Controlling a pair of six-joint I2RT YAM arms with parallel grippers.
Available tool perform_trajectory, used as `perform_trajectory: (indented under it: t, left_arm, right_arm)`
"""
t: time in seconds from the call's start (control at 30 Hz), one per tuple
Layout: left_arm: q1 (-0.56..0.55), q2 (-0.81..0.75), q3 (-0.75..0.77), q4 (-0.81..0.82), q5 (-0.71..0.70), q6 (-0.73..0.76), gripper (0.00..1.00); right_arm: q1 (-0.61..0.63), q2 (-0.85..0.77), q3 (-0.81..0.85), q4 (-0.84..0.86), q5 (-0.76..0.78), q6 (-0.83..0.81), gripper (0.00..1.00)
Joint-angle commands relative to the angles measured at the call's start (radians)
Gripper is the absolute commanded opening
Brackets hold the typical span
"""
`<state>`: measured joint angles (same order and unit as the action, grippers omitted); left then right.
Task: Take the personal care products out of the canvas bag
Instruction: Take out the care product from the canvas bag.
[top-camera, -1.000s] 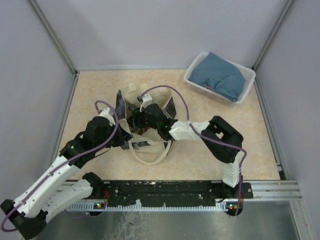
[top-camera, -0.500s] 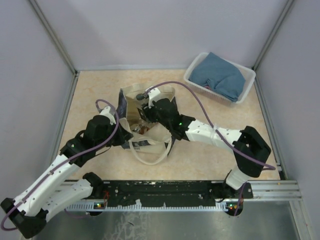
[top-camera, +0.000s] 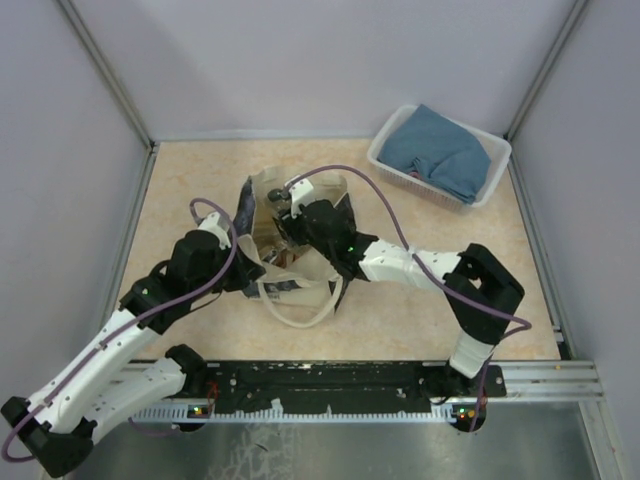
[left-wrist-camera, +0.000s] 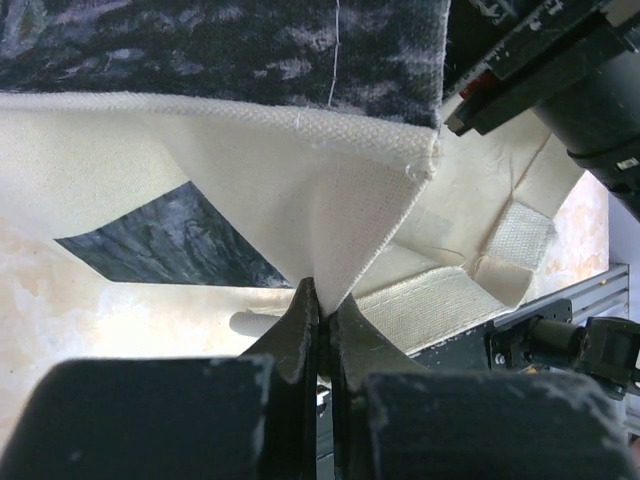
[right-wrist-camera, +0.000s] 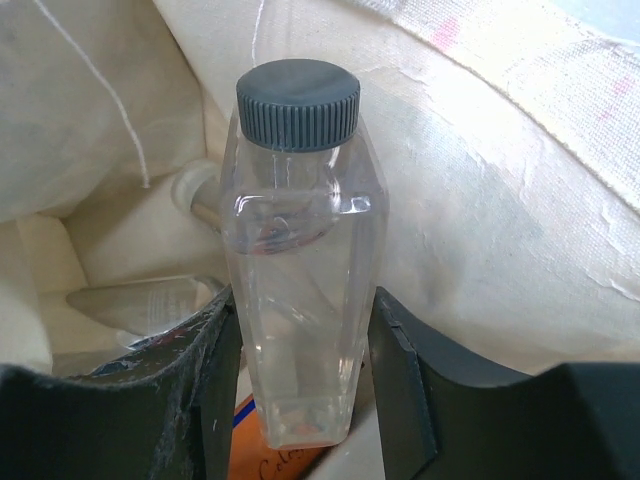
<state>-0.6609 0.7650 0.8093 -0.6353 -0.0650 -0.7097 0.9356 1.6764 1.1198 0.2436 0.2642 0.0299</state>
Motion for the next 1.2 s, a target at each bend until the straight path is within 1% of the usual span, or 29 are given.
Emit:
perform_trajectory:
  t: [0.0, 0.1, 0.17, 0.33, 0.5, 0.7, 0.83, 1.0, 1.17]
  left_arm:
    - [0.0, -0.017, 0.008, -0.056, -0.019, 0.012, 0.0]
    - [0.0, -0.027, 0.002, -0.061, -0.034, 0.009, 0.0]
    - [0.0, -0.022, -0.01, -0.047, -0.027, 0.01, 0.0]
    - [0.0, 0.035, -0.01, -0.006, 0.013, 0.013, 0.0]
    - [-0.002, 0.052, -0.008, 0.023, 0.024, 0.013, 0.0]
    - [-0.003, 0.044, -0.009, 0.012, 0.02, 0.011, 0.0]
    - [-0.003, 0.028, -0.007, -0.007, 0.01, 0.01, 0.0]
    - [-0.003, 0.013, -0.008, -0.026, -0.001, 0.007, 0.0]
    - [-0.003, 0.008, -0.016, -0.026, 0.008, 0.0, 0.0]
  right_arm:
    - [-0.009, 0.016, -0.051, 0.154, -0.005, 0.069, 0.0]
    - [-0.007, -0.07, -0.176, 0.251, -0.007, 0.108, 0.0]
    - [-0.007, -0.117, -0.22, 0.266, -0.007, 0.111, 0.0]
    - [0.006, -0.241, -0.256, 0.248, -0.007, 0.094, 0.0]
    - [0.014, -0.329, -0.286, 0.303, 0.023, 0.029, 0.0]
    - [0.009, -0.35, -0.286, 0.422, 0.068, -0.055, 0.0]
    - [-0.005, -0.347, -0.243, 0.447, 0.068, -0.079, 0.0]
    - [-0.007, -0.359, -0.195, 0.464, 0.109, -0.123, 0.0]
    - [-0.026, -0.381, -0.139, 0.448, 0.107, -0.154, 0.0]
